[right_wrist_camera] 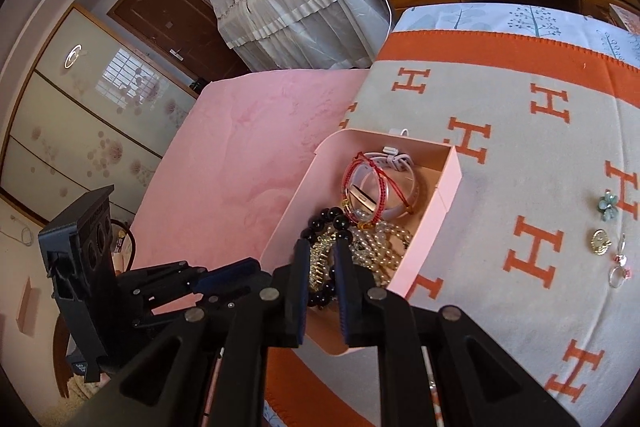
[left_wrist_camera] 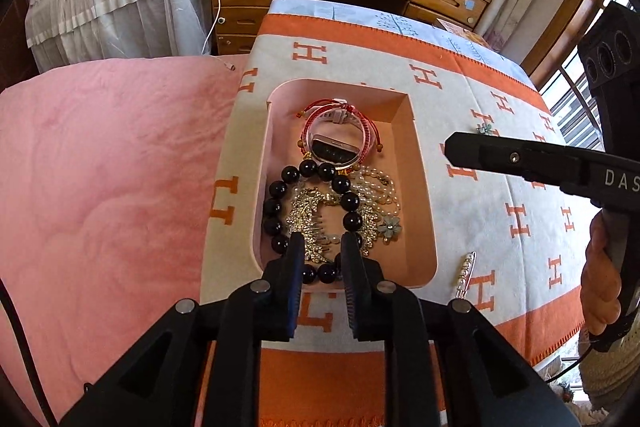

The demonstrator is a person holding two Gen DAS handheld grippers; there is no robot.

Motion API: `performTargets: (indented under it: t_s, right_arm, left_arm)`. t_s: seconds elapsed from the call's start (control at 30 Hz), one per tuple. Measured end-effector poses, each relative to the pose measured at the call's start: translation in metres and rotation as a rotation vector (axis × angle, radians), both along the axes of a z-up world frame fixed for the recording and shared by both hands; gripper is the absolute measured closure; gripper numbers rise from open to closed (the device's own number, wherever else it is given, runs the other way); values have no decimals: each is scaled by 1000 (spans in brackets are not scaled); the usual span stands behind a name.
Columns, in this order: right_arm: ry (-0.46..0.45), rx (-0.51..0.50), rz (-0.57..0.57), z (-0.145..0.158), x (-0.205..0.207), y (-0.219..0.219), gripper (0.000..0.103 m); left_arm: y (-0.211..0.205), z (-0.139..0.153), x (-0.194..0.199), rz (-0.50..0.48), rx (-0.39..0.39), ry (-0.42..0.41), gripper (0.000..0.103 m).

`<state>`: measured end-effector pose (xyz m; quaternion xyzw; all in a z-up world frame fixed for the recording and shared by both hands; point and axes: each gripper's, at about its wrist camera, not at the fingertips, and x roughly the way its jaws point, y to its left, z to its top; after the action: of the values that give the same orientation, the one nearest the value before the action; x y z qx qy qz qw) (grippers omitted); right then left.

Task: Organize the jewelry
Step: 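Reach left tool back to the pin while right tool moves to another gold earring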

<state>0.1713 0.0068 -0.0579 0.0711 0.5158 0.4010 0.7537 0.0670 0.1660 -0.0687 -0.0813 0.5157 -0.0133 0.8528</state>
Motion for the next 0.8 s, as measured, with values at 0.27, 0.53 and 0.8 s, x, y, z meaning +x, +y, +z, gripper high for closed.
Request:
performTargets:
  t_s: [0.27, 0.53, 0.8]
  right_arm:
    - [-138, -127, -99, 40, 15, -63, 90]
    - [-166, -197, -180, 51, 27, -106, 90]
    - [-141, -177, -205, 59, 28, -131, 90]
  left_arm:
    - [-34, 22, 13, -77, 41, -40, 68]
    - [-75, 46, 42, -128, 56, -57, 63]
    - [-106, 57, 36, -168, 74, -80, 42]
